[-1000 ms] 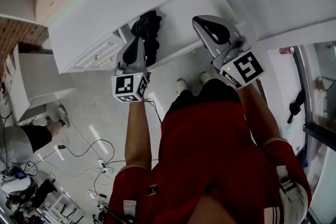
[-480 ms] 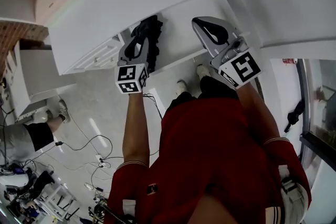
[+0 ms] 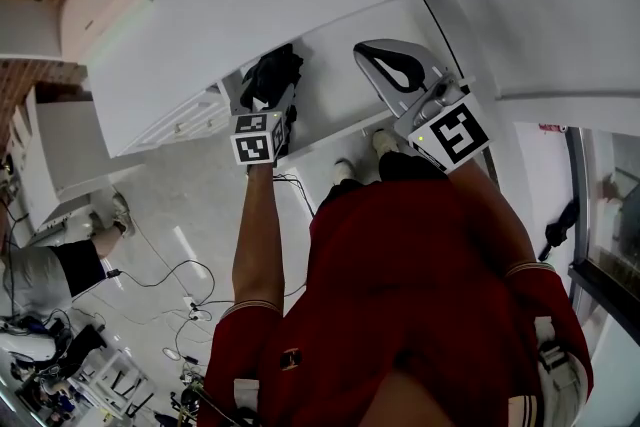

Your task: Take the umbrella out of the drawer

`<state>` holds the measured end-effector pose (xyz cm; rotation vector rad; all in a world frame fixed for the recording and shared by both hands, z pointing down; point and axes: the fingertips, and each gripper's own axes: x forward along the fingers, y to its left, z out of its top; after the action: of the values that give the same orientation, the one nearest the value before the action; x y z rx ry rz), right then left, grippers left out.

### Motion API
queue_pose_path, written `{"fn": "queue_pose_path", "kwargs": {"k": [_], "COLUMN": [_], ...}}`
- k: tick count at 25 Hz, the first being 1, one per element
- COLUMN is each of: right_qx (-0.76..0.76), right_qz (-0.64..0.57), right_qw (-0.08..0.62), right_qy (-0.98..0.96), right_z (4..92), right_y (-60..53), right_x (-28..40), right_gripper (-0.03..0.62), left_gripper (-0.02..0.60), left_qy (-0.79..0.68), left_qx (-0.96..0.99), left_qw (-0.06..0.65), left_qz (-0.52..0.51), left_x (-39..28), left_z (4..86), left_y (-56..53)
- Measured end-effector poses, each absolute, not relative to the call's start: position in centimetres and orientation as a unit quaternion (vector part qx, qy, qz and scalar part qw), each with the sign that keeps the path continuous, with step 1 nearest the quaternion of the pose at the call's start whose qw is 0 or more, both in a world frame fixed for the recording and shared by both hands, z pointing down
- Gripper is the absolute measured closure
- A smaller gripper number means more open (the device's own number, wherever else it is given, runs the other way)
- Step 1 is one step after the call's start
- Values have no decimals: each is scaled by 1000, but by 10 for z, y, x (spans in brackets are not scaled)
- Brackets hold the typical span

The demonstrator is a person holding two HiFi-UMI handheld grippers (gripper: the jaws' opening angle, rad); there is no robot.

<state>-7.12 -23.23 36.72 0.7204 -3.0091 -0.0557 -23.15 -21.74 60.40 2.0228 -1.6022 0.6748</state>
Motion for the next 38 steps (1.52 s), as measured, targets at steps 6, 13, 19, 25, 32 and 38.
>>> {"fn": "queue_pose_path", "kwargs": {"k": [6, 13, 19, 25, 32, 38], "right_qx": [235, 248, 258, 265, 266, 263], "right_qz": [-15, -6, -1, 4, 8, 10], "right_qw": [31, 47, 57, 61, 69, 69], "right_qy": [-971, -968, -964, -962, -962, -962], "right_z": [373, 387, 396, 402, 405, 405], "right_y": [-252, -269, -274, -276, -273, -270], "right_x": [-64, -49, -40, -28, -21, -20], "right_gripper": [582, 582, 582, 582, 582, 582], "left_gripper": [206, 176, 175, 223, 301, 325], "left_qy": [-568, -565, -560, -564, -555, -497], "left_qx": [705, 664, 647, 638, 651, 688], "left_qw": [296, 343, 364, 361, 357, 340], "left_qz": [306, 349, 368, 379, 375, 406], "left_x": [-237, -248, -250, -253, -250, -227], "left_z": [655, 699, 720, 731, 723, 720], "left_y": [-228, -229, -228, -231, -231, -224]}}
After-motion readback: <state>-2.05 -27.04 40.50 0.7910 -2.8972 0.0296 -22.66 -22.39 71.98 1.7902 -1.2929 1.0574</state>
